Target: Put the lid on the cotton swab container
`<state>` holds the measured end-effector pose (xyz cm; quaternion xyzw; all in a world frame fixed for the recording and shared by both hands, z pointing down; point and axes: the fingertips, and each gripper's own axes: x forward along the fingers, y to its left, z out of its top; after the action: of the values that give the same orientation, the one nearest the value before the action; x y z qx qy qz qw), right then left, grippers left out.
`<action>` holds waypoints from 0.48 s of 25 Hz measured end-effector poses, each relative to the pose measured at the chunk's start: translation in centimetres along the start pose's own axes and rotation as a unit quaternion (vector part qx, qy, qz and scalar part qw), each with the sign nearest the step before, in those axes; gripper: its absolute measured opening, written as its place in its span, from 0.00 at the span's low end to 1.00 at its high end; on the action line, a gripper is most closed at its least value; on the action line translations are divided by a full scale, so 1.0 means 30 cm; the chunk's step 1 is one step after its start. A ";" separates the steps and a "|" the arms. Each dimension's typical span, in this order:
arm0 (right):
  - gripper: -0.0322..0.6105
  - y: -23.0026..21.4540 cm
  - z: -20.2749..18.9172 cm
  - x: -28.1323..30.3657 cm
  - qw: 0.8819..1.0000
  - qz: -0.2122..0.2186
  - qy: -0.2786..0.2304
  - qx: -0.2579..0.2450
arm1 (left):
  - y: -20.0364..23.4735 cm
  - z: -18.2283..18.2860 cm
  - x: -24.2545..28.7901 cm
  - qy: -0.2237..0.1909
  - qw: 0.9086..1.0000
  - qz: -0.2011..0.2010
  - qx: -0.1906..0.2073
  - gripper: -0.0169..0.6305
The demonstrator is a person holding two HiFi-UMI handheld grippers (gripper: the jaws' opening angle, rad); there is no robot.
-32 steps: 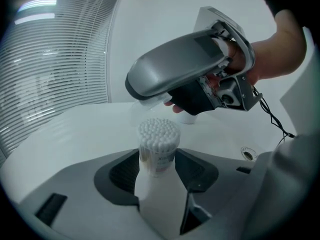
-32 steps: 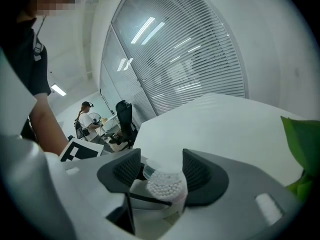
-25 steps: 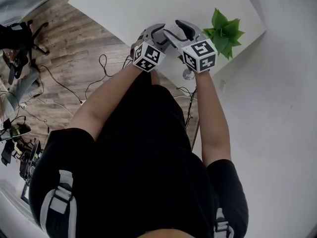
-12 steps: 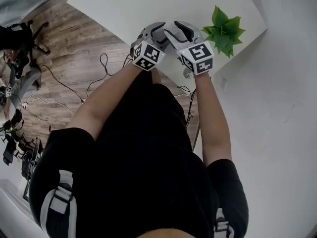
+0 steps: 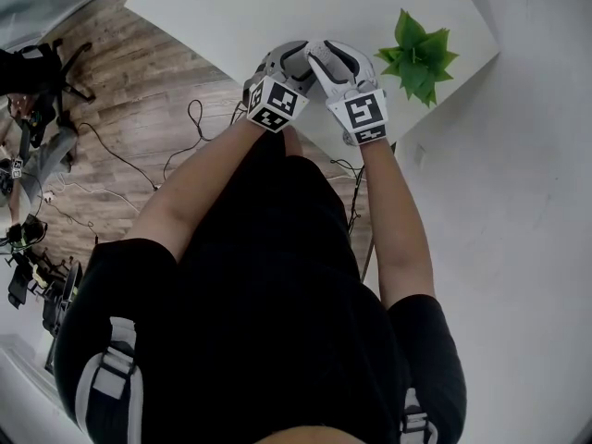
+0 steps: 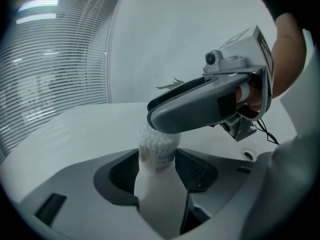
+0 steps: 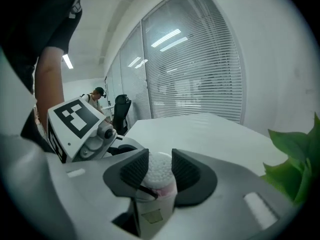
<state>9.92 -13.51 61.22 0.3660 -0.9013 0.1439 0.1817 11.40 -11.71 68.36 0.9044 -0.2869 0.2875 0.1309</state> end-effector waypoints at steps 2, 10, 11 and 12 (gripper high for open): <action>0.29 0.001 0.000 -0.003 1.000 -0.007 -0.016 -0.011 | -0.001 0.001 0.002 0.001 1.000 -0.001 0.000 0.38; 0.29 0.002 -0.006 -0.008 0.999 -0.023 -0.038 -0.024 | -0.008 0.001 0.004 0.006 1.000 -0.010 -0.011 0.39; 0.29 0.003 -0.007 -0.009 0.999 -0.024 -0.041 -0.025 | -0.009 0.000 0.005 0.007 1.000 -0.012 -0.012 0.39; 0.29 0.002 -0.008 -0.009 0.998 -0.025 -0.044 -0.025 | -0.009 -0.001 0.005 0.009 1.000 -0.014 -0.013 0.39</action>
<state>10.09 -13.21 61.32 0.3901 -0.9021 0.1003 0.1549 11.66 -11.53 68.47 0.9039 -0.2772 0.2897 0.1490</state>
